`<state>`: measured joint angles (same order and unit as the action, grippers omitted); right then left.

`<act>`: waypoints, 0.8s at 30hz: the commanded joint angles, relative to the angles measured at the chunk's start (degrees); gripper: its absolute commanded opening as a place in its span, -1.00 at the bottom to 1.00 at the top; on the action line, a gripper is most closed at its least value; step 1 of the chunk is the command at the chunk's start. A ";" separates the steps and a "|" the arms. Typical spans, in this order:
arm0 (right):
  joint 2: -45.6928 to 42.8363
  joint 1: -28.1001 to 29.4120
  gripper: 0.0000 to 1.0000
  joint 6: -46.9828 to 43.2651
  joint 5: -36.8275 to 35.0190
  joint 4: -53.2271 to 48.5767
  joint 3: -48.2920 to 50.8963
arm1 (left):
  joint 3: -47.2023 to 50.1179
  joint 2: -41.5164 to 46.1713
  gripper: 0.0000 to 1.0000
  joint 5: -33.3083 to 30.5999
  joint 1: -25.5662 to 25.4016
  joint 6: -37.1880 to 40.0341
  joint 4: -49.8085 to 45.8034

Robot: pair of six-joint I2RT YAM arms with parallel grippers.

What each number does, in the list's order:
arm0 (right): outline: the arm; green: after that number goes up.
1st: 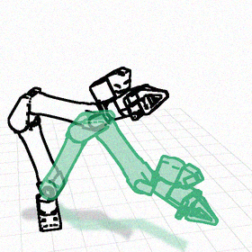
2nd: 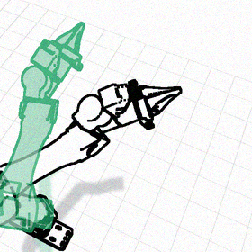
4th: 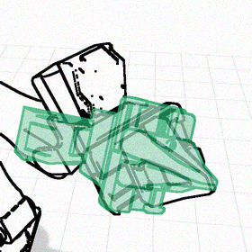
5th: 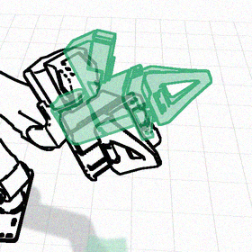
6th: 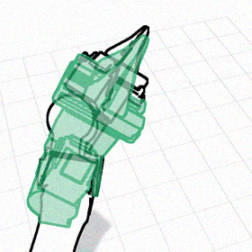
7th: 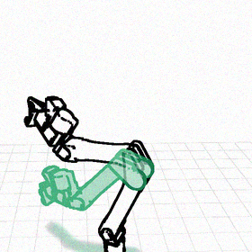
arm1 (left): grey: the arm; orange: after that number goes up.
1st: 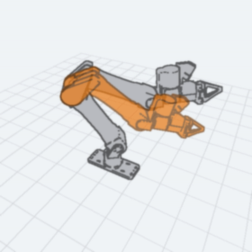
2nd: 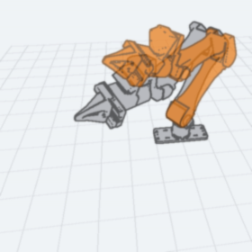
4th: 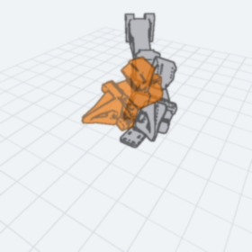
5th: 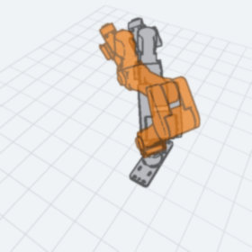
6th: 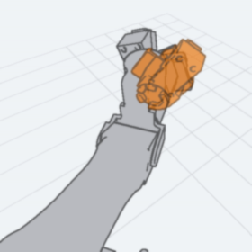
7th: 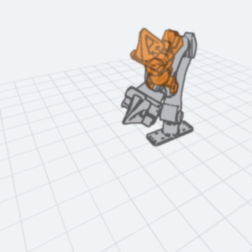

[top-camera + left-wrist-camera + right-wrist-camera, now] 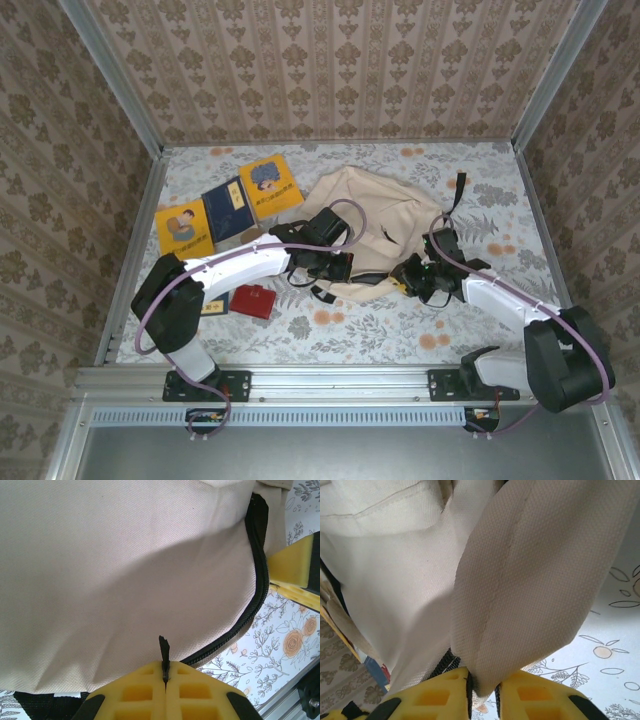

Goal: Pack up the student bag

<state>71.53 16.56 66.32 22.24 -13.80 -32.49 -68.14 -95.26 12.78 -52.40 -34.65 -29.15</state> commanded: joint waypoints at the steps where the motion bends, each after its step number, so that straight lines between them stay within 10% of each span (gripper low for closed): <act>1: 0.80 -0.02 -0.62 -0.47 -5.26 -1.25 -2.36 | -0.70 0.06 -1.00 -1.04 0.32 1.17 -0.91; 24: 6.69 -8.84 -0.79 -17.76 -16.09 -9.33 -12.29 | 7.80 1.62 -1.00 -2.70 15.79 8.14 5.19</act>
<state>77.23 8.91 52.82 11.00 -20.27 -41.78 -61.12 -93.89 11.22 -38.39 -29.61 -23.92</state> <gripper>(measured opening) 0.102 0.045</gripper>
